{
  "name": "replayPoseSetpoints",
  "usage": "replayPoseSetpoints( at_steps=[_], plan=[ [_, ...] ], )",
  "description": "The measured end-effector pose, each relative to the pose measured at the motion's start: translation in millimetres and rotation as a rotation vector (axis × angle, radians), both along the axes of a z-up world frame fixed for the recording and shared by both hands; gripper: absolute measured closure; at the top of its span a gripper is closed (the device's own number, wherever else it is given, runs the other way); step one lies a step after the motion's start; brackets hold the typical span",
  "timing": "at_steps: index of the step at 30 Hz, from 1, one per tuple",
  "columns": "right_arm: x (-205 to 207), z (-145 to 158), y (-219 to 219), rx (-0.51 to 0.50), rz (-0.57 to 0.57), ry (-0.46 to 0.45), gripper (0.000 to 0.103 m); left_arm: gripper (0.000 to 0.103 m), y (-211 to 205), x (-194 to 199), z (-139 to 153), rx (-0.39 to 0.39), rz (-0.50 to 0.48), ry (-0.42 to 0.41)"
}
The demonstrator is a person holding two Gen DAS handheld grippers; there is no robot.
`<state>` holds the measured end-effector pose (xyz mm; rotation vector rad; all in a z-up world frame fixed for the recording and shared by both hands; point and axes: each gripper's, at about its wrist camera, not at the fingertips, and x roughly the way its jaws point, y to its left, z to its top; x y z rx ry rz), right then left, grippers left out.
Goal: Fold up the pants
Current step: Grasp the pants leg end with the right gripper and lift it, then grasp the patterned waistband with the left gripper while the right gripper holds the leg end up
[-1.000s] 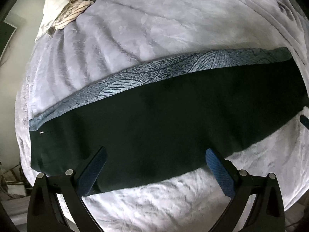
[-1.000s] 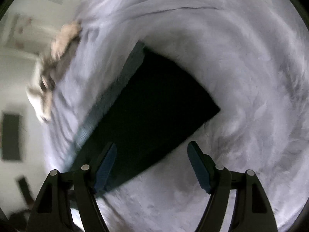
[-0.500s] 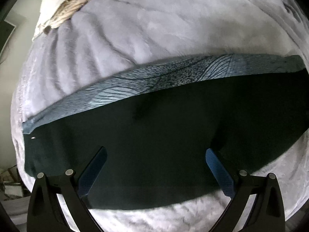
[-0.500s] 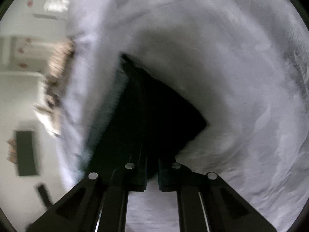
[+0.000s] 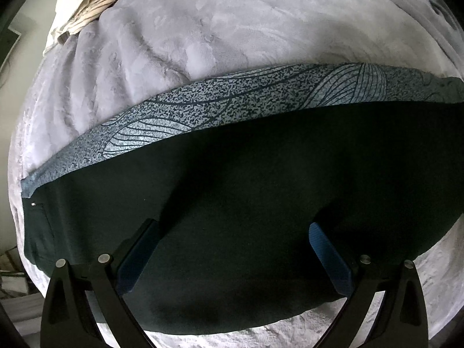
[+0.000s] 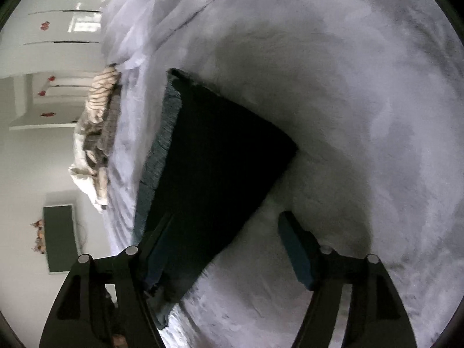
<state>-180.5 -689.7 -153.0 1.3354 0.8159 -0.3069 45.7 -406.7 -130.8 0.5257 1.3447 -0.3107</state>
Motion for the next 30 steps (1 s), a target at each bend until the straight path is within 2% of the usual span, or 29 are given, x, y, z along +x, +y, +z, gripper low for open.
replayPoseSetpoints(
  at_steps=[7,9,11,12,13,14,15,17,19,20,22,27,30],
  plan=[
    [27.2,-14.1,-7.7,0.017,-0.006,-0.065,0.030,0.000,-4.6,1.0,-3.5,-0.002,-0.002,0.001],
    [31.5,-14.0,-10.3,0.047,-0.016,-0.097,0.031,0.000,-5.7,0.7,-4.3,-0.001,-0.005,-0.002],
    [35.1,-11.3,-11.5,0.123,-0.041,-0.167,0.033,0.000,-7.8,-1.6,-4.5,-0.002,-0.003,-0.003],
    [35.5,-9.2,-11.5,0.143,-0.050,-0.191,0.041,0.000,-9.4,-4.1,-3.4,-0.003,-0.001,-0.003],
    [36.8,-7.2,-11.2,0.156,-0.054,-0.207,0.060,0.000,-9.9,-4.6,-4.3,-0.003,0.001,-0.003],
    [40.0,-5.7,-9.8,0.159,-0.048,-0.207,0.071,0.000,-10.7,-5.0,-5.2,-0.003,0.001,-0.003],
    [43.5,-5.8,-8.3,0.138,-0.030,-0.172,0.090,0.000,-11.6,-5.3,-6.0,-0.002,-0.001,-0.005],
    [47.7,-9.1,-6.8,0.074,-0.007,-0.087,0.090,0.000,-12.9,-5.2,-6.7,0.002,-0.010,-0.004],
    [46.4,-18.8,-7.7,0.084,-0.016,-0.068,0.090,0.000,-14.4,-4.4,-3.6,0.006,-0.019,0.000],
    [44.5,-20.7,-8.3,0.091,-0.021,-0.072,0.090,0.007,-14.9,-5.3,1.0,-0.002,-0.018,0.002],
    [43.7,-21.0,-7.5,0.092,-0.022,-0.079,0.090,0.015,-19.2,-5.4,14.0,-0.060,-0.022,0.006],
    [47.2,-22.2,-7.3,0.085,-0.011,-0.079,0.090,0.015,-62.9,1.9,34.6,-0.208,-0.081,-0.033],
    [44.7,-21.1,-7.8,0.074,-0.007,-0.082,0.090,0.015,-92.0,11.5,34.5,-0.363,-0.064,0.023]
  ],
)
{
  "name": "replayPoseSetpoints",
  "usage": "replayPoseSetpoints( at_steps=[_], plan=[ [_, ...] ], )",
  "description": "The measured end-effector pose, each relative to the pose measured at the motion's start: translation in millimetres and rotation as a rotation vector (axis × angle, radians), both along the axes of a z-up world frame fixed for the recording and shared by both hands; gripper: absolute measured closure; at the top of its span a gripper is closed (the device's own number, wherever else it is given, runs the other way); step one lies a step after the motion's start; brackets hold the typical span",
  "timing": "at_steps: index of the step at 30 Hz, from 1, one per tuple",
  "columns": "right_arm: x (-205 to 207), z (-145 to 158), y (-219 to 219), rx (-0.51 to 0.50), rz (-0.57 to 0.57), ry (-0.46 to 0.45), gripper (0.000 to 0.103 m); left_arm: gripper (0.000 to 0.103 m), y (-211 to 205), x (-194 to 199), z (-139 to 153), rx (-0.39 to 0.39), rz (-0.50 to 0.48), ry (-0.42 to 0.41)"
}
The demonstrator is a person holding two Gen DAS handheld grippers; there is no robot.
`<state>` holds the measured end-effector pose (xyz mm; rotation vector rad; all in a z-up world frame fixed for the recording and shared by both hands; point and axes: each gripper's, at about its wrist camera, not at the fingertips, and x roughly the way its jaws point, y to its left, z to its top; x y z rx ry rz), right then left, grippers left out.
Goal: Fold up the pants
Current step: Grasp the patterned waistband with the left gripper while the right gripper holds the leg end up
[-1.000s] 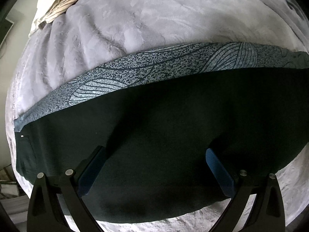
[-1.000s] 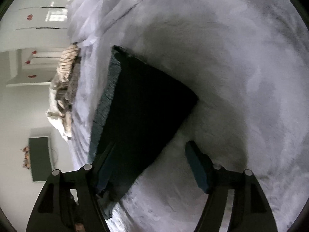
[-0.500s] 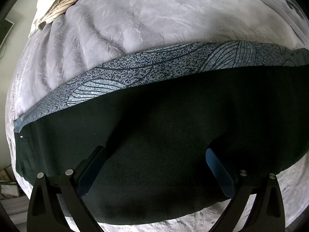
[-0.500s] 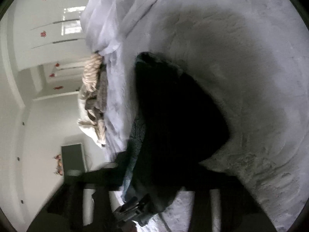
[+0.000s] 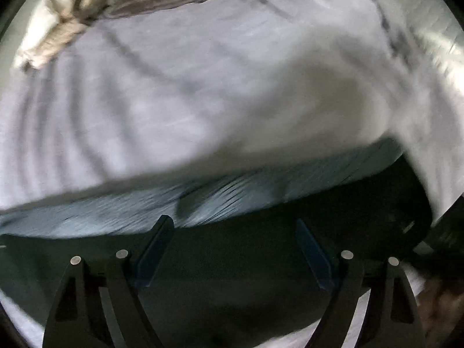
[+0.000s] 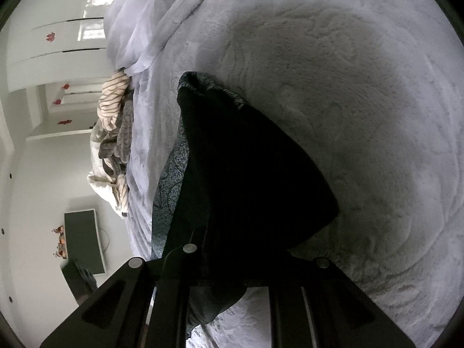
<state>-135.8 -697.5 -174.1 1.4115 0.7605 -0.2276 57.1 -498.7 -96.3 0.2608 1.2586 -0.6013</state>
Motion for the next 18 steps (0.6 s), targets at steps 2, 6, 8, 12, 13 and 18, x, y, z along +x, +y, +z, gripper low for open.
replayPoseSetpoints(
  at_steps=[2,6,8,12,13,18],
  plan=[
    [-6.8,0.4,-1.4,-0.010,0.006,-0.001,0.090,0.015,-16.5,2.2,-7.8,-0.075,-0.011,0.038],
    [-7.3,0.1,-1.7,-0.018,0.012,-0.006,0.090,0.015,-34.4,2.4,-31.2,-0.119,-0.048,0.054],
    [-5.3,4.0,-1.1,-0.036,0.021,-0.011,0.090,0.015,-35.7,4.8,-42.3,-0.123,-0.063,0.061],
    [1.2,32.6,5.9,-0.132,0.066,-0.049,0.090,0.012,-35.0,6.5,-42.7,-0.159,-0.085,0.085],
    [3.6,42.7,9.0,-0.154,0.078,-0.064,0.090,0.011,-34.9,6.6,-43.2,-0.170,-0.084,0.092],
    [16.1,84.5,31.8,-0.270,0.144,-0.084,0.090,0.007,-31.4,10.0,-39.6,-0.219,-0.071,0.136]
  ],
)
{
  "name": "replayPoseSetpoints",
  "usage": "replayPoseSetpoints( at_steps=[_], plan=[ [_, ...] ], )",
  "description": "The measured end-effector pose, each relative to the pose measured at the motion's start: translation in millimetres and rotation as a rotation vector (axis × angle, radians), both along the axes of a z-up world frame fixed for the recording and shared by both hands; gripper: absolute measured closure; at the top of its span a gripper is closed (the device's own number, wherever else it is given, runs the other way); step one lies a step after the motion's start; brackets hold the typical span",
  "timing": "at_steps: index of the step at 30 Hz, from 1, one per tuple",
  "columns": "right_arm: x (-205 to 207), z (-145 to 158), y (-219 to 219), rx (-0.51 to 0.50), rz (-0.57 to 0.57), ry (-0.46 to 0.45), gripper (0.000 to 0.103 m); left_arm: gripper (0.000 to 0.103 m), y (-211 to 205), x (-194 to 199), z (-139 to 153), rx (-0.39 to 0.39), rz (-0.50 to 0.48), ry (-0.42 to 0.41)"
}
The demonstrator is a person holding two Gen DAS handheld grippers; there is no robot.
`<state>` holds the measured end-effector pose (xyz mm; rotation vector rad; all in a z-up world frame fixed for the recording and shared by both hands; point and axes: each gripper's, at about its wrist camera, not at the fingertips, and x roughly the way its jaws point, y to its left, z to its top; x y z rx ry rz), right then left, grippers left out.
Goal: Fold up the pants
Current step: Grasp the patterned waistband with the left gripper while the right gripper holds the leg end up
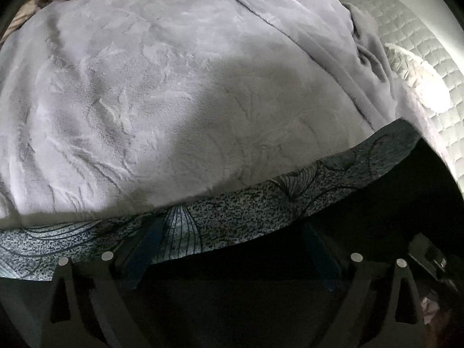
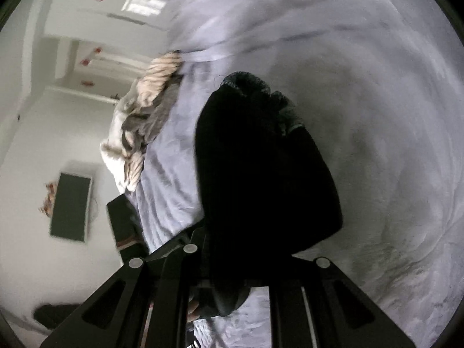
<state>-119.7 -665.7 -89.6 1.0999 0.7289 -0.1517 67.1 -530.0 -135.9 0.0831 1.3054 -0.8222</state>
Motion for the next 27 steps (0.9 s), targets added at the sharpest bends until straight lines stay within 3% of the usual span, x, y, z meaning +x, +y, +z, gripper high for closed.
replayPoseSetpoints(
  at_steps=[6,14,18,23,27],
  plan=[
    [19.5,51.4,40.7,-0.217,0.095,0.020,0.090,0.007,46.9,23.0,23.8,-0.060,0.087,0.089],
    [60.7,92.3,148.8,-0.535,0.287,0.081,0.090,0.007,152.4,36.3,46.1,0.005,0.083,-0.002],
    [93.5,75.8,209.9,-0.594,0.376,0.129,0.090,0.007,206.1,55.1,44.0,0.045,0.135,-0.019],
    [133.0,27.3,289.7,-0.641,0.491,0.207,0.088,0.007,268.9,85.2,40.7,0.070,0.247,-0.017],
    [144.5,-12.6,343.9,-0.823,0.509,0.355,0.073,0.007,298.9,94.0,34.9,0.099,0.259,-0.027]
  ],
)
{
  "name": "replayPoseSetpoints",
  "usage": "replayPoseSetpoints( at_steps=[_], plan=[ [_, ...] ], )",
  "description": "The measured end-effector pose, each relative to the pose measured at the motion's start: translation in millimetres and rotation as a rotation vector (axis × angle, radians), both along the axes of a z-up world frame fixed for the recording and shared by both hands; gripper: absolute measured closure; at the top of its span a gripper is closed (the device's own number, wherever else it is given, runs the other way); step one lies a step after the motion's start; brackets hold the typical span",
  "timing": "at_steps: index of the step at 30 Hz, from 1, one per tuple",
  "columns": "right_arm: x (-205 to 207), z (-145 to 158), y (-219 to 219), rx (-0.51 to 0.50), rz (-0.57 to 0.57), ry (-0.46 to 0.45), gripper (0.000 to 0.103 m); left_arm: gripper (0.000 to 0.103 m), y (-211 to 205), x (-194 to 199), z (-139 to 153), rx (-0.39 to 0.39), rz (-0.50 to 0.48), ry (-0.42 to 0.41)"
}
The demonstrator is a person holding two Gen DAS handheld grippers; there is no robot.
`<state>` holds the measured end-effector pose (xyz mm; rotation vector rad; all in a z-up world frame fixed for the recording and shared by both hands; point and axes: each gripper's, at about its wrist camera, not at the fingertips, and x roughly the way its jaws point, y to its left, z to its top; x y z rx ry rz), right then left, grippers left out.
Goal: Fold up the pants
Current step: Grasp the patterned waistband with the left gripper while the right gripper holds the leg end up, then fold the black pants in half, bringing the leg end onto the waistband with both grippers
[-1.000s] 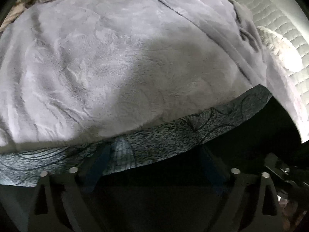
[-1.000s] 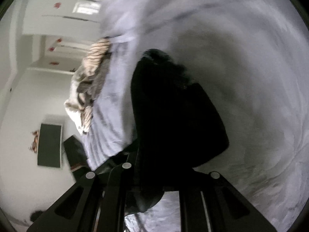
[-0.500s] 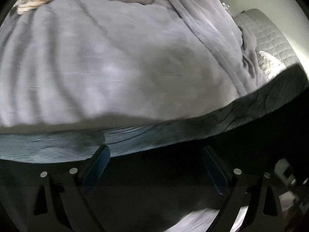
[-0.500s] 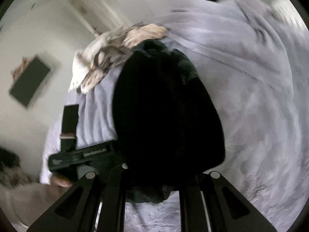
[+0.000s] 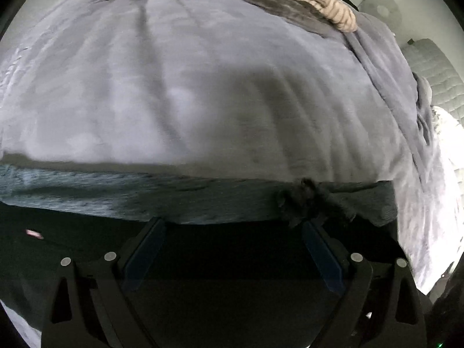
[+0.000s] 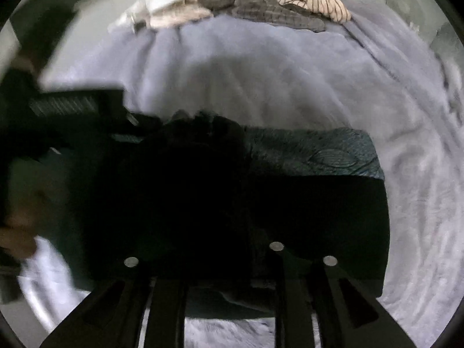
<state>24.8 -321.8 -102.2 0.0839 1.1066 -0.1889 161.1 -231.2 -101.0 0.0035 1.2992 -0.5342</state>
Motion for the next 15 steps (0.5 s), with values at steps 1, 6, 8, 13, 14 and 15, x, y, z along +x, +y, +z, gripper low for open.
replayPoseSetpoints(
  at_steps=[1,6,8,13,14,15],
  plan=[
    [-3.8,-1.3,8.3,-0.047,0.007,0.013,0.067,0.007,8.9,2.1,-0.3,-0.002,0.011,0.004],
    [-19.6,18.6,53.6,-0.186,0.153,0.005,0.055,0.007,28.0,3.2,5.7,-0.052,0.035,0.029],
    [-34.2,33.6,48.9,-0.107,0.171,-0.021,0.053,0.007,30.9,-0.3,13.4,-0.086,-0.011,0.037],
    [-74.4,49.8,-45.5,0.293,-0.134,-0.079,0.053,0.007,-0.5,-30.1,29.3,-0.213,-0.190,0.083],
    [-79.7,47.9,-57.5,0.322,-0.172,-0.081,0.053,0.007,-10.5,-33.1,30.4,-0.232,-0.209,0.095],
    [-85.6,45.6,-77.6,0.347,-0.234,-0.079,0.053,0.008,-19.3,-37.6,30.8,-0.255,-0.230,0.114]
  ],
)
